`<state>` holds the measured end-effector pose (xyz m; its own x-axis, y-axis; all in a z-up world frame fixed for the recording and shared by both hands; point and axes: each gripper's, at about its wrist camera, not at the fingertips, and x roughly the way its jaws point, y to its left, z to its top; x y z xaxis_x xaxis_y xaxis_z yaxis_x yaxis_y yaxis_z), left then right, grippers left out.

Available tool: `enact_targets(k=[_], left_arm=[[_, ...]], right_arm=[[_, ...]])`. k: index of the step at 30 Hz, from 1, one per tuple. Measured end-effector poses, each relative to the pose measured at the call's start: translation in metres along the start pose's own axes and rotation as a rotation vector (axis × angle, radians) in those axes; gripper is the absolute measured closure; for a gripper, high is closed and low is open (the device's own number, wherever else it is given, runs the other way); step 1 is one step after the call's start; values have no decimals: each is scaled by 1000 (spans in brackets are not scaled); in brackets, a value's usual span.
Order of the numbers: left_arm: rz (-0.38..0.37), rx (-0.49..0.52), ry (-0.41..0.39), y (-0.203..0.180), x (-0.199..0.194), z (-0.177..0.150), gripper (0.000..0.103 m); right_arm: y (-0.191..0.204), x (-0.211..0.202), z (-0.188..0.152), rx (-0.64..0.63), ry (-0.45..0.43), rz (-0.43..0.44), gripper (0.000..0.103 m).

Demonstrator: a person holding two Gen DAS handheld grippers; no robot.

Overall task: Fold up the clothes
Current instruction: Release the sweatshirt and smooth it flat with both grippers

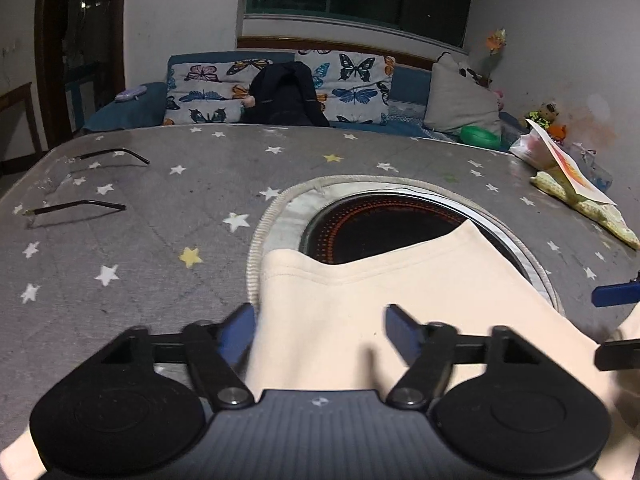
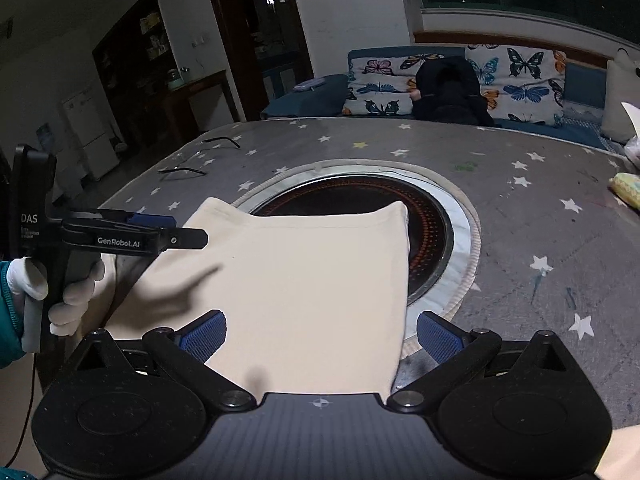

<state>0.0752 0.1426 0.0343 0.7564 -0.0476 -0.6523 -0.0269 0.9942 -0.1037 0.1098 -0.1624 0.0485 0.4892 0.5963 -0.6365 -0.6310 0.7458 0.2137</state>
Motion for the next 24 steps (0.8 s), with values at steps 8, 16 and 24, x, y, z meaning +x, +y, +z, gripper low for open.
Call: enact_targets(k=[8, 16, 24], left_arm=[[-164, 180, -54, -44, -26, -17, 34], [-128, 113, -114, -19, -48, -15, 32], [-8, -84, -43, 39, -15, 8, 46]], right_arm=[[-6, 13, -1, 13, 12, -1, 0], [-10, 12, 1, 12, 13, -10, 0], [-8, 24, 18, -3, -1, -14, 0]])
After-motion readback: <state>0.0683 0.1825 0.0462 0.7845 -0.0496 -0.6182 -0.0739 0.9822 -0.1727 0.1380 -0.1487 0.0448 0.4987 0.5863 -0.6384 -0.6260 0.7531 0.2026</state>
